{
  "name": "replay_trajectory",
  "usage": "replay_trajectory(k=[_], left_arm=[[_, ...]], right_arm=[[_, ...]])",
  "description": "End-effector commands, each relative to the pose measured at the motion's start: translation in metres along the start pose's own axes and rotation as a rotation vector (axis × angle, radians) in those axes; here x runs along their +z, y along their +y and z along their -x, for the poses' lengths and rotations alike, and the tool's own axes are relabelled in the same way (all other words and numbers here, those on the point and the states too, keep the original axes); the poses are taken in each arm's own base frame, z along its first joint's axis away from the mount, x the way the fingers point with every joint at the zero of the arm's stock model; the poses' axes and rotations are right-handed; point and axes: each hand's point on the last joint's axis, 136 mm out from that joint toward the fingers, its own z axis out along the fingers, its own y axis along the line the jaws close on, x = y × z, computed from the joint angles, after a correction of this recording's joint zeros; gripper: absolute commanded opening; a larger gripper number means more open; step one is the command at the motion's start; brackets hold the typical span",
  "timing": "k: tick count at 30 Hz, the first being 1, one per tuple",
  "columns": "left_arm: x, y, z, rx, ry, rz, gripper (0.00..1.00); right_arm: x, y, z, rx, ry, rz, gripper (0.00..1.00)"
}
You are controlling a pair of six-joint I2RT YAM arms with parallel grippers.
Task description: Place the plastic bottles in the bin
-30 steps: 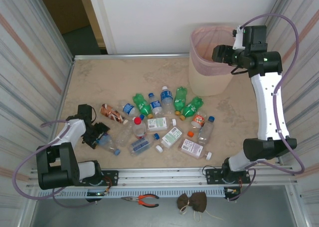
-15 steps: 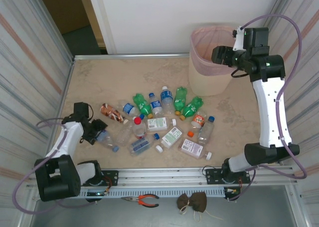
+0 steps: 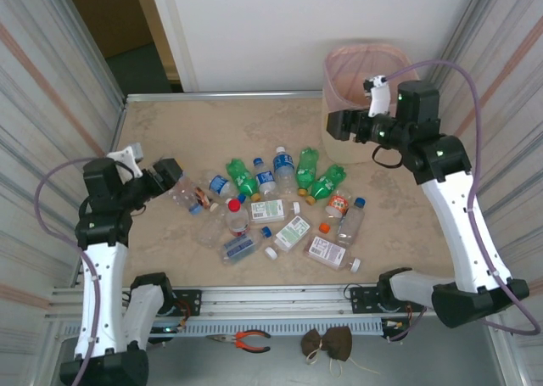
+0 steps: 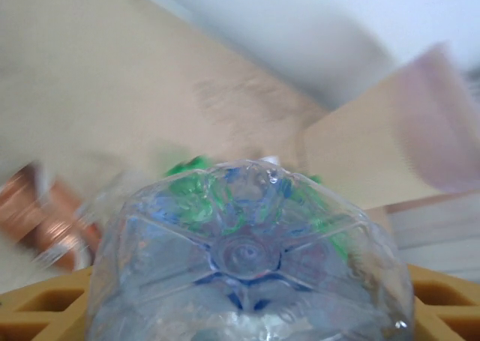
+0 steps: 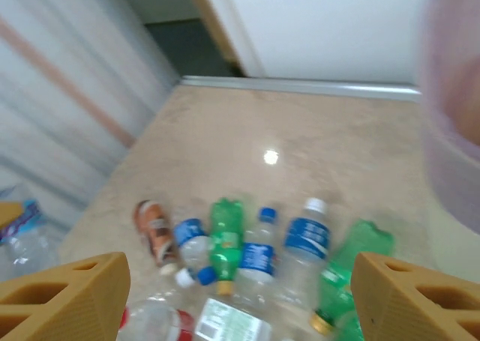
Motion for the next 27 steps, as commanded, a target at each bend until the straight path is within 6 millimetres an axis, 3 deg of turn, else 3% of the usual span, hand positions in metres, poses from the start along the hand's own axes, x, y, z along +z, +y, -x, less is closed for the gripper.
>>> replay_trajectory(k=[1, 6, 13, 17, 27], left_arm=[[-0.018, -0.072, 0.032, 0.195, -0.082, -0.307, 0.68], [-0.042, -0.135, 0.051, 0.373, -0.145, -0.537, 0.68], [-0.053, -0.196, 0.044, 0.539, -0.140, -0.733, 0.65], [-0.041, -0.209, 0.044, 0.515, -0.139, -0.707, 0.61], [-0.013, -0.233, 0.037, 0.482, -0.106, -0.740, 0.59]], right_arm=[[-0.008, 0.055, 0.018, -0.101, -0.121, 0.227, 0.76], [-0.005, 0.101, 0.003, -0.199, -0.126, 0.396, 0.76], [0.008, 0.154, -0.018, -0.353, -0.146, 0.530, 0.77], [0.024, 0.183, -0.025, -0.452, -0.179, 0.549, 0.80], [0.051, 0.217, -0.032, -0.489, -0.221, 0.538, 0.84]])
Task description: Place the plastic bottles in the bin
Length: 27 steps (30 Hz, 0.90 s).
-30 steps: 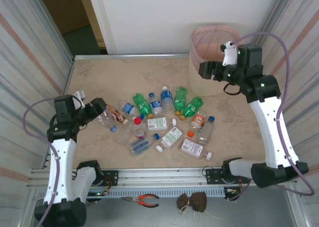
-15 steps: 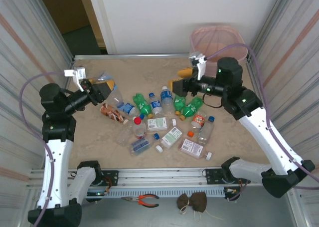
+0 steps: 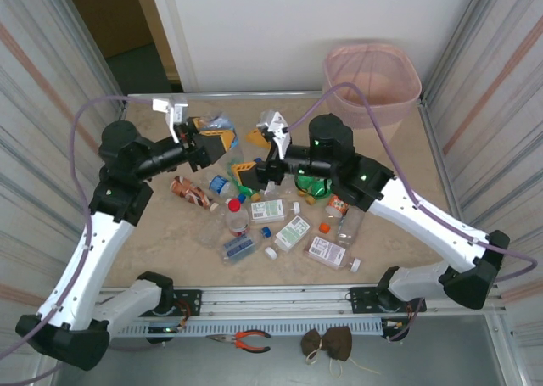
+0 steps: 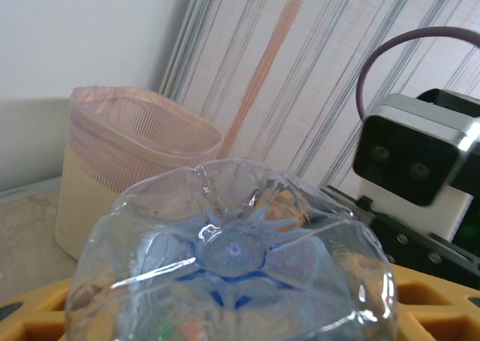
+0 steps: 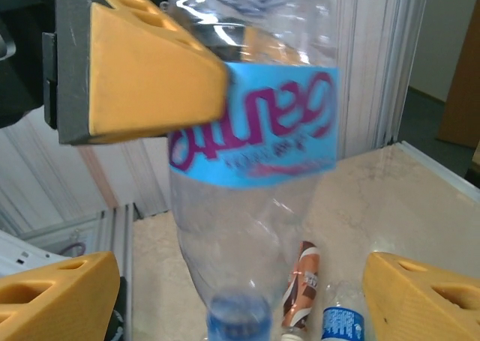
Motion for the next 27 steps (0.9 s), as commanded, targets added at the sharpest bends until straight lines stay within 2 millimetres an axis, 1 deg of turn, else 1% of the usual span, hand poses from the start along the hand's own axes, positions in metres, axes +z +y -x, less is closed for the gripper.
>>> replay_trajectory(k=[1, 3, 6, 8, 12, 14, 17, 19, 22, 24, 25, 27], left_arm=[[0.004, -0.007, 0.022, 0.054, -0.056, 0.005, 0.59], [0.007, -0.008, 0.022, 0.049, -0.054, -0.005, 0.59], [0.009, -0.010, 0.022, 0.041, -0.063, -0.014, 0.60], [0.009, -0.009, 0.023, 0.041, -0.072, -0.010, 0.60], [0.012, -0.011, 0.025, 0.041, -0.081, -0.020, 0.61], [0.013, -0.012, 0.026, 0.041, -0.077, -0.024, 0.61], [0.015, -0.012, 0.025, 0.042, -0.069, -0.028, 0.61], [0.017, -0.010, 0.023, 0.038, -0.060, -0.023, 0.61], [0.017, -0.006, 0.020, 0.040, -0.053, -0.006, 0.63], [0.017, -0.004, 0.019, 0.041, -0.053, 0.006, 0.65], [0.017, -0.003, 0.020, 0.041, -0.055, 0.010, 0.66], [0.017, -0.001, 0.021, 0.040, -0.060, 0.020, 0.71]], right_arm=[[0.001, -0.001, 0.030, -0.064, -0.106, -0.043, 0.84], [0.005, -0.006, 0.030, -0.064, -0.121, -0.069, 0.84], [0.012, -0.021, 0.029, -0.060, -0.128, -0.134, 0.81], [0.017, -0.023, 0.028, -0.061, -0.129, -0.137, 0.80], [0.028, -0.026, 0.024, -0.061, -0.111, -0.128, 0.73], [0.030, -0.032, 0.021, -0.056, -0.104, -0.145, 0.70], [0.031, -0.034, 0.021, -0.048, -0.117, -0.137, 0.64], [0.029, -0.031, 0.024, -0.052, -0.129, -0.127, 0.59], [0.027, -0.031, 0.024, -0.050, -0.129, -0.123, 0.54], [0.025, -0.035, 0.023, -0.041, -0.123, -0.130, 0.50], [0.025, -0.037, 0.022, -0.033, -0.120, -0.133, 0.49], [0.022, -0.039, 0.024, -0.020, -0.123, -0.131, 0.47]])
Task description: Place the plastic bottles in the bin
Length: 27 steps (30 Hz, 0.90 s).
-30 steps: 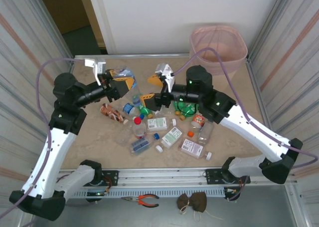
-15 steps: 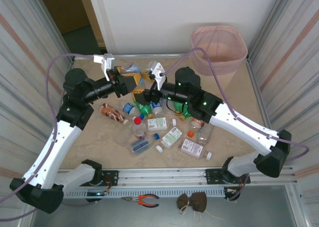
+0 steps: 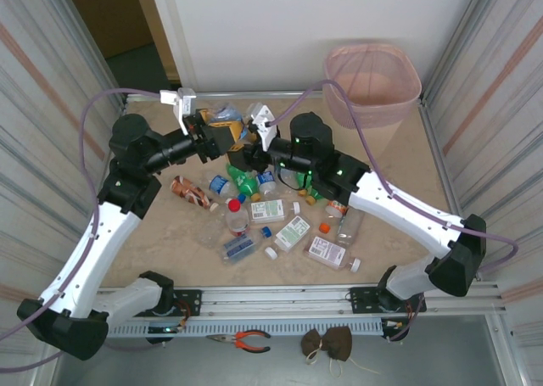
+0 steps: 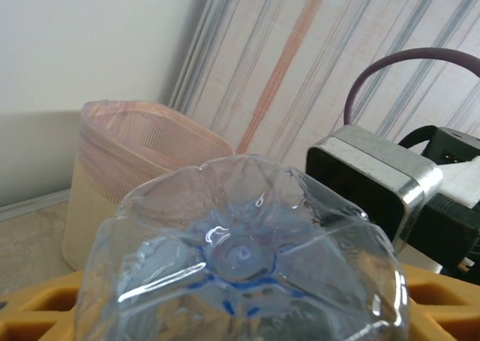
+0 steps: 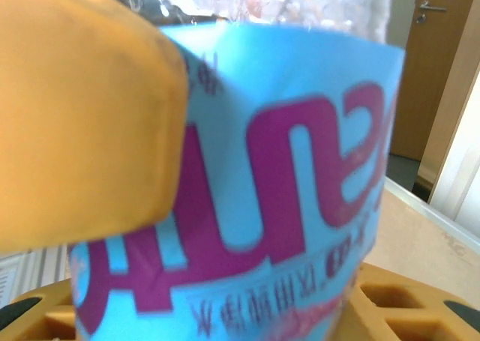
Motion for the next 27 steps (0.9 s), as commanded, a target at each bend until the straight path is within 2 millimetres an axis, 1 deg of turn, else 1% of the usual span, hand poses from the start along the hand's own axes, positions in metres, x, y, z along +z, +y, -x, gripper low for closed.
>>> replay_trajectory(k=[1, 4, 9, 12, 15, 18, 22, 25, 27], left_arm=[[-0.002, -0.008, 0.013, 0.034, -0.030, 0.002, 0.75], [-0.008, -0.004, 0.017, 0.044, -0.035, 0.041, 0.84], [-0.022, 0.000, 0.021, 0.061, -0.052, 0.070, 0.86], [-0.030, 0.006, 0.021, 0.056, -0.051, 0.100, 0.86], [-0.035, 0.012, 0.015, 0.049, -0.039, 0.113, 0.83], [-0.038, 0.018, 0.006, 0.046, -0.021, 0.138, 0.83], [-0.040, 0.028, -0.010, 0.033, 0.007, 0.172, 0.83], [-0.042, 0.036, -0.023, 0.027, 0.041, 0.200, 0.83], [-0.044, 0.039, -0.031, 0.020, 0.063, 0.215, 0.83]], right_arm=[[-0.012, -0.004, 0.029, 0.005, -0.076, 0.000, 0.47], [-0.018, -0.013, 0.032, 0.012, -0.075, -0.022, 0.47], [-0.032, -0.045, 0.034, 0.048, -0.042, -0.112, 0.49], [-0.046, -0.070, 0.038, 0.068, -0.020, -0.180, 0.50], [-0.065, -0.107, 0.043, 0.098, -0.011, -0.273, 0.50], [-0.092, -0.155, 0.047, 0.136, -0.009, -0.398, 0.50], [-0.126, -0.219, 0.045, 0.171, 0.004, -0.542, 0.49], [-0.142, -0.260, 0.038, 0.211, 0.030, -0.610, 0.49], [-0.148, -0.286, 0.027, 0.236, 0.064, -0.649, 0.49]])
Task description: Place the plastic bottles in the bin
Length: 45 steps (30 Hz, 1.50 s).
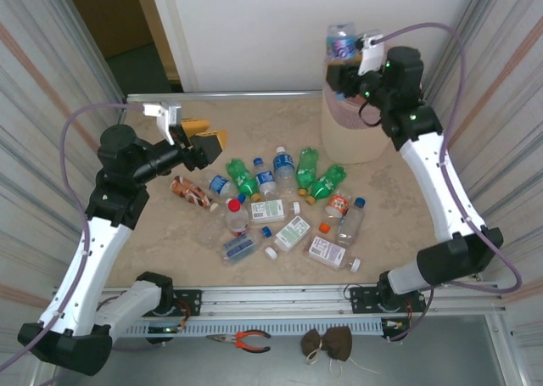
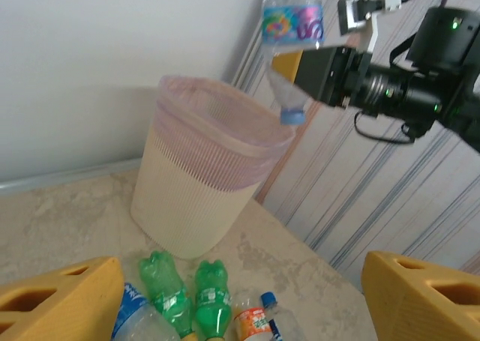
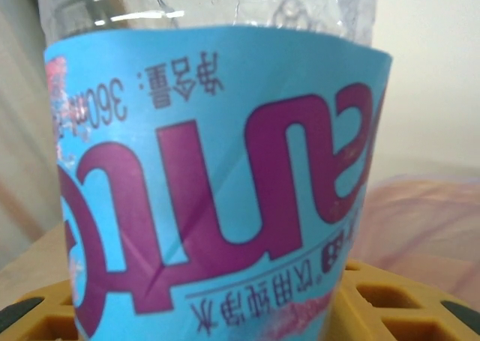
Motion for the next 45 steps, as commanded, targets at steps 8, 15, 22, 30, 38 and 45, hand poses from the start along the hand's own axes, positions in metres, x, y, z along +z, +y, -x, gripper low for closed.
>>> replay_trajectory(k=[8, 15, 22, 30, 38, 45], left_arm=[[-0.012, 0.017, -0.036, 0.010, 0.080, 0.077, 0.83], [-0.012, 0.027, -0.055, -0.042, 0.105, 0.104, 0.82], [-0.009, 0.035, -0.071, -0.076, 0.143, 0.111, 0.81], [-0.002, 0.045, -0.085, -0.116, 0.184, 0.124, 0.79], [-0.008, 0.043, -0.089, -0.120, 0.212, 0.136, 0.79], [-0.007, 0.040, -0.104, -0.093, 0.305, 0.157, 0.77]], right_arm=[[0.056, -0.091, -0.066, 0.086, 0.256, -0.150, 0.47], [0.085, -0.129, -0.122, 0.079, 0.437, -0.230, 0.47], [0.084, -0.151, -0.163, 0.026, 0.618, -0.297, 0.48], [0.083, -0.161, -0.195, 0.043, 0.732, -0.291, 0.51], [0.083, -0.160, -0.191, 0.047, 0.727, -0.302, 0.67], [0.068, -0.149, -0.153, 0.037, 0.648, -0.302, 0.70]])
